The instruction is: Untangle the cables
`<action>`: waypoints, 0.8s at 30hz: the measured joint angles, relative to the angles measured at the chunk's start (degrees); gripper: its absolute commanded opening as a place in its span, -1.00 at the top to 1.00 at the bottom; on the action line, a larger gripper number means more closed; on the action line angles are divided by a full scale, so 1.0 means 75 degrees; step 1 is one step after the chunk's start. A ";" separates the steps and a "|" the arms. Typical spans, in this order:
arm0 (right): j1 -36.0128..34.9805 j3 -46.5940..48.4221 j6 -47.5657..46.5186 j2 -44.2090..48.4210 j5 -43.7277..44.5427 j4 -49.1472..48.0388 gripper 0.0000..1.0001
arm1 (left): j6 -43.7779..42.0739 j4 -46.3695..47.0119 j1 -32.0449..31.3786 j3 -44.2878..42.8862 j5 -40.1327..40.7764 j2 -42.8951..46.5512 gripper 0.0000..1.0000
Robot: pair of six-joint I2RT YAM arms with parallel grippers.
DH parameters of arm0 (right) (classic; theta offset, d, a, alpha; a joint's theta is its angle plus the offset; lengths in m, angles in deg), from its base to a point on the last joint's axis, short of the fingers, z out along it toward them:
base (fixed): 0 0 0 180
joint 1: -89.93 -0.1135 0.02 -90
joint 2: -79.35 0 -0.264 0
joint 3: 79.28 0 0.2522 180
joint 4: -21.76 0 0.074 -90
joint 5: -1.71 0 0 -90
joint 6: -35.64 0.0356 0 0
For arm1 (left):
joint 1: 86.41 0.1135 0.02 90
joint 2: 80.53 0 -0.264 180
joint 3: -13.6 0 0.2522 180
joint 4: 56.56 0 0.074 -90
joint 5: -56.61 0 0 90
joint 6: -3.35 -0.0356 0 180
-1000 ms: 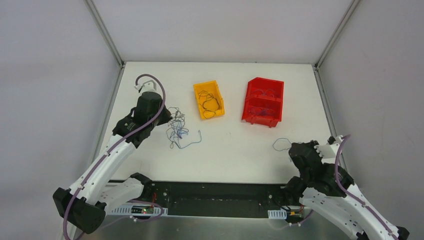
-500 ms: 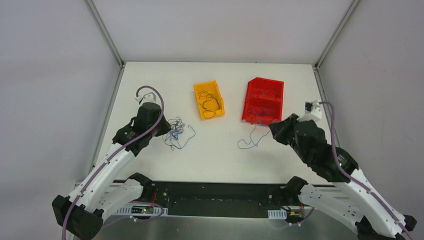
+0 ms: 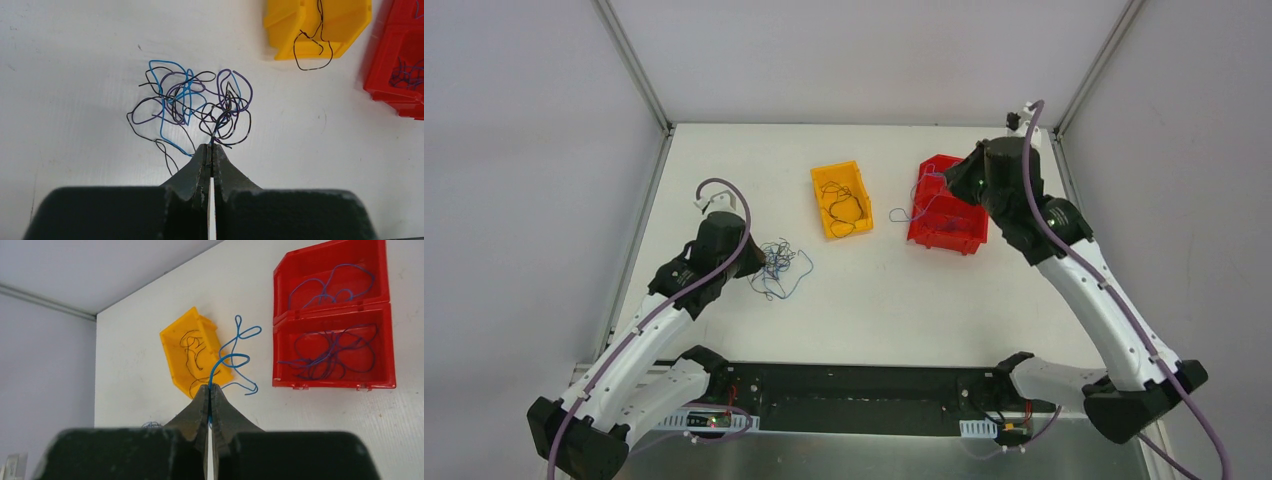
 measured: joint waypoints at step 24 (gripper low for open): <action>0.3570 0.1055 0.1684 -0.4121 -0.1941 -0.1536 1.00 | -0.0058 0.0318 0.0000 0.0280 -0.0227 0.0332 1.00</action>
